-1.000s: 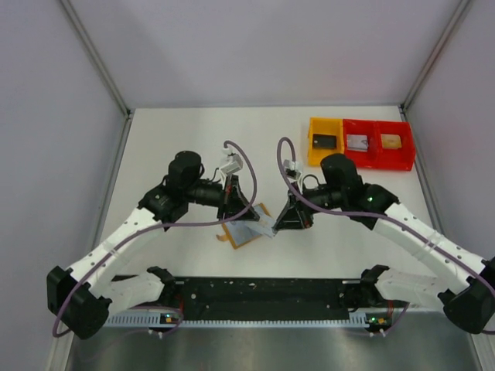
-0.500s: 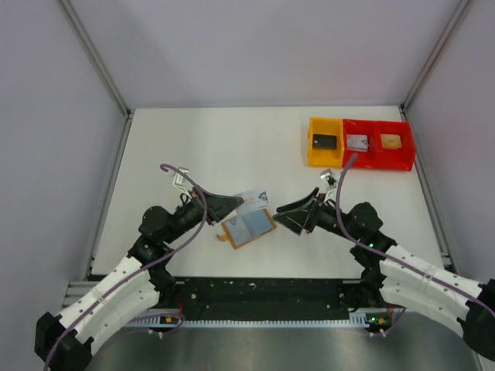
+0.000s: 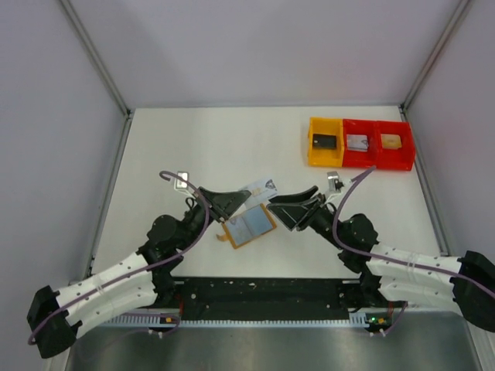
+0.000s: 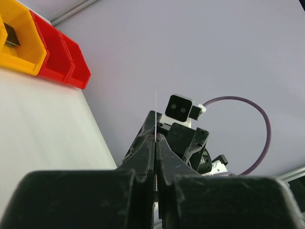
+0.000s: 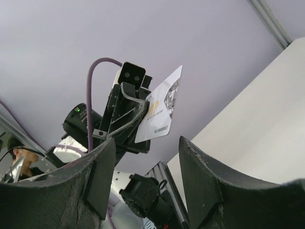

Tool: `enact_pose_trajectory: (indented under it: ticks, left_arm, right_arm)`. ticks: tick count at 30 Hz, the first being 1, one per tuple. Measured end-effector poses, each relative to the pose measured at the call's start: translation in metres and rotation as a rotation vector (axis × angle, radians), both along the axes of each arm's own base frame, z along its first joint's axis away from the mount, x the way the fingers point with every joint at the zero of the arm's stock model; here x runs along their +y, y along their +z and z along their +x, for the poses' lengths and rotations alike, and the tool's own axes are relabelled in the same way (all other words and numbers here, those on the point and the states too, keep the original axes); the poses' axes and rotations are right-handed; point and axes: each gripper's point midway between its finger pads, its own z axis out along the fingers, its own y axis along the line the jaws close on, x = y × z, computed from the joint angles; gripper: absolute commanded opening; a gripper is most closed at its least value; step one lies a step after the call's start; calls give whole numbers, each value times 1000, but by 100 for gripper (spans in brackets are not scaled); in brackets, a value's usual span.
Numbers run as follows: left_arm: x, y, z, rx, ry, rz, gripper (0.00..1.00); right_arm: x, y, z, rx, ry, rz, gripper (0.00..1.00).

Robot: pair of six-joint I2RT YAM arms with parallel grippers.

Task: Take the credit cards out of the card holder
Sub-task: Remove the credit card from the card holder, then place the credit card in the storage box.

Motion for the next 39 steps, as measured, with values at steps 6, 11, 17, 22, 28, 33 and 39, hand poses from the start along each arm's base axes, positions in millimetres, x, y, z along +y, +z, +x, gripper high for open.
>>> enact_pose_trajectory:
  ticks: [6, 11, 17, 22, 28, 33, 39]
  left_arm:
    - [-10, -6, 6, 52, 16, -24, 0]
    - [-15, -4, 6, 65, 20, -52, 0]
    - [-14, 1, 6, 58, 34, -80, 0]
    - [-13, -3, 8, 56, 49, -79, 28]
    - [2, -12, 15, 47, 131, -60, 68]
    - [29, -18, 22, 14, 246, 19, 79]
    - [71, -12, 43, -25, 400, 236, 93]
  right_arm:
    - [2, 4, 8, 12, -36, 22, 48]
    - [5, 10, 13, 16, -49, 32, 42]
    - [7, 10, 17, 35, -61, 33, 12]
    - [8, 9, 20, 60, -73, 40, 0]
    - [0, -5, 36, 120, -146, -4, 0]
    - [-31, -22, 76, 202, -277, -36, 0]
    - [-92, -51, 123, 316, -483, -121, 0]
